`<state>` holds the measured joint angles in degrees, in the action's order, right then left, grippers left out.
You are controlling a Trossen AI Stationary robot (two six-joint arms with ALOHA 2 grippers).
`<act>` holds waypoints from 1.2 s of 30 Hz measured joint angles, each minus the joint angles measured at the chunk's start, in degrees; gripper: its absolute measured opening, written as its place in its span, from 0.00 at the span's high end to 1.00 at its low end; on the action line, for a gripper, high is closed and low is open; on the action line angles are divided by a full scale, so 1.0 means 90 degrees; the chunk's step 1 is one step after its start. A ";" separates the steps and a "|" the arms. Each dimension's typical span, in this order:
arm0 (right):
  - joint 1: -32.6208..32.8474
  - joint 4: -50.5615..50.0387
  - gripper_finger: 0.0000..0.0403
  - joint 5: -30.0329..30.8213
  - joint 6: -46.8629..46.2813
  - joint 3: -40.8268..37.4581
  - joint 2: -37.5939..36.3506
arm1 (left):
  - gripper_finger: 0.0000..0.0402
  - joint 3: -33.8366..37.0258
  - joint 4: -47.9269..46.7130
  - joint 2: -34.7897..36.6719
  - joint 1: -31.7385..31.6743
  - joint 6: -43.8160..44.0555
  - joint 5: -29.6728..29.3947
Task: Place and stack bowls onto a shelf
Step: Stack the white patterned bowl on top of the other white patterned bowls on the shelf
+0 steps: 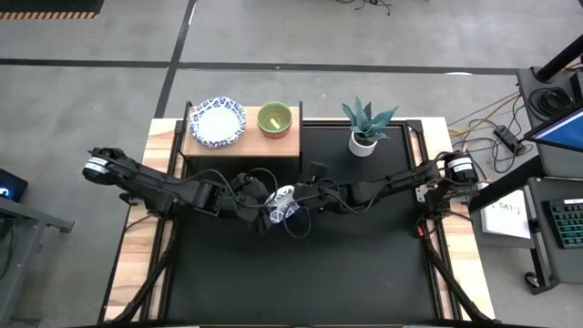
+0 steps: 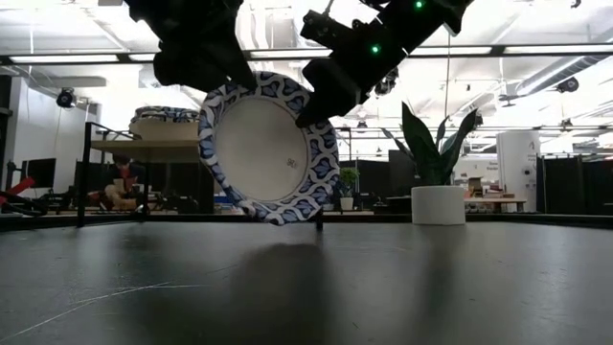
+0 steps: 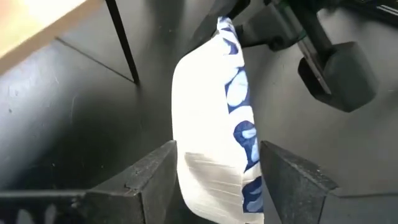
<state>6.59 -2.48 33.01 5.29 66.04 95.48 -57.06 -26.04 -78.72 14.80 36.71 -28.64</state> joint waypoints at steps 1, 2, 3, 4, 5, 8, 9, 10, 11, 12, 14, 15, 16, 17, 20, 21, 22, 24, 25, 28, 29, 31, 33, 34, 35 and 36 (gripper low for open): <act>0.0000 0.0021 0.98 0.0000 0.0002 0.0000 0.0000 | 0.49 0.0000 0.0009 -0.0035 -0.0001 0.0059 0.0000; 0.0000 0.0026 0.98 -0.0003 -0.0001 0.0000 0.0000 | 0.50 0.0000 0.0021 -0.0067 0.0005 0.0106 0.0001; 0.0000 0.0019 0.98 -0.0025 0.0002 0.0000 0.0000 | 0.52 0.0000 0.0021 -0.0091 0.0019 0.0149 0.0002; 0.0000 0.0017 0.98 -0.0064 -0.0001 0.0000 0.0000 | 0.54 0.0000 0.0021 -0.0122 0.0028 0.0170 0.0002; 0.0000 0.0010 0.97 -0.0105 -0.0018 0.0000 0.0000 | 0.57 0.0000 0.0032 -0.0161 0.0030 0.0175 0.0000; 0.0000 0.0035 0.95 -0.0224 -0.0113 0.0000 0.0000 | 0.67 0.0000 0.0024 -0.0244 0.0030 0.0175 0.0000; 0.0000 0.0036 0.94 -0.0225 -0.0108 0.0000 -0.0002 | 0.71 0.0000 0.0020 -0.0261 0.0030 0.0176 -0.0002; 0.0000 0.0042 0.93 -0.0228 -0.0104 0.0000 -0.0002 | 0.75 0.0000 0.0021 -0.0274 0.0030 0.0176 -0.0024; 0.0002 0.0064 0.91 -0.0233 -0.0107 0.0000 -0.0002 | 0.79 0.0000 0.0022 -0.0285 0.0030 0.0177 -0.0042; 0.0002 0.0075 0.89 -0.0252 -0.0129 0.0000 -0.0002 | 0.83 0.0000 0.0019 -0.0286 0.0030 0.0178 -0.0044; 0.0002 0.0075 0.85 -0.0386 -0.0201 0.0000 -0.0007 | 0.91 0.0000 0.0022 -0.0284 0.0023 0.0192 -0.0056; 0.0002 0.0073 0.82 -0.0419 -0.0244 0.0000 -0.0007 | 0.95 0.0000 0.0019 -0.0279 0.0023 0.0194 -0.0059; 0.0005 0.0077 0.80 -0.0430 -0.0251 0.0000 -0.0007 | 0.97 0.0000 0.0018 -0.0270 0.0024 0.0199 -0.0056; 0.0007 0.0080 0.77 -0.0432 -0.0251 0.0000 -0.0007 | 0.98 0.0000 0.0019 -0.0259 0.0025 0.0204 -0.0054; 0.0003 0.0090 0.72 -0.0428 -0.0250 0.0000 -0.0015 | 0.97 0.0000 0.0019 -0.0240 0.0025 0.0209 -0.0053; 0.0002 0.0082 0.70 -0.0427 -0.0238 0.0000 -0.0027 | 0.97 0.0000 0.0019 -0.0240 0.0025 0.0209 -0.0053; 0.0002 0.0072 0.69 -0.0427 -0.0201 0.0000 -0.0046 | 0.98 0.0000 0.0019 -0.0240 0.0025 0.0209 -0.0051; 0.0005 0.0061 0.67 -0.0431 -0.0182 0.0002 -0.0097 | 0.99 0.0000 0.0031 -0.0238 0.0027 0.0209 -0.0051; 0.0004 0.0019 0.66 -0.0449 -0.0181 0.0001 -0.0148 | 0.99 0.0000 0.0044 -0.0235 0.0027 0.0209 -0.0051; 0.0000 -0.0061 0.63 -0.0627 -0.0225 0.0002 -0.0316 | 1.00 0.0000 0.0054 -0.0215 0.0030 0.0206 -0.0049; 0.0002 -0.0099 0.63 -0.0697 -0.0251 0.0002 -0.0396 | 1.00 0.0000 0.0056 -0.0208 0.0030 0.0204 -0.0045; 0.0011 -0.0122 0.61 -0.0886 -0.0253 0.0002 -0.0547 | 1.00 0.0000 0.0051 -0.0190 0.0030 0.0201 -0.0043; 0.0015 -0.0233 0.60 -0.1052 -0.0249 0.0002 -0.0729 | 1.00 0.0000 0.0022 -0.0136 0.0030 0.0173 -0.0033; 0.0023 -0.0271 0.60 -0.1098 -0.0251 0.0002 -0.0830 | 1.00 0.0000 0.0014 -0.0090 0.0032 0.0169 -0.0032; 0.0027 -0.0364 0.60 -0.1187 -0.0251 0.0002 -0.0963 | 1.00 0.0000 0.0001 -0.0025 0.0032 0.0164 -0.0024; 0.0027 -0.0476 0.60 -0.1226 -0.0250 0.0002 -0.1082 | 1.00 0.0000 -0.0034 0.0037 0.0030 0.0142 -0.0025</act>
<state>6.83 -6.77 21.98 3.04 66.06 85.75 -57.06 -26.35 -78.39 15.07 37.99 -28.87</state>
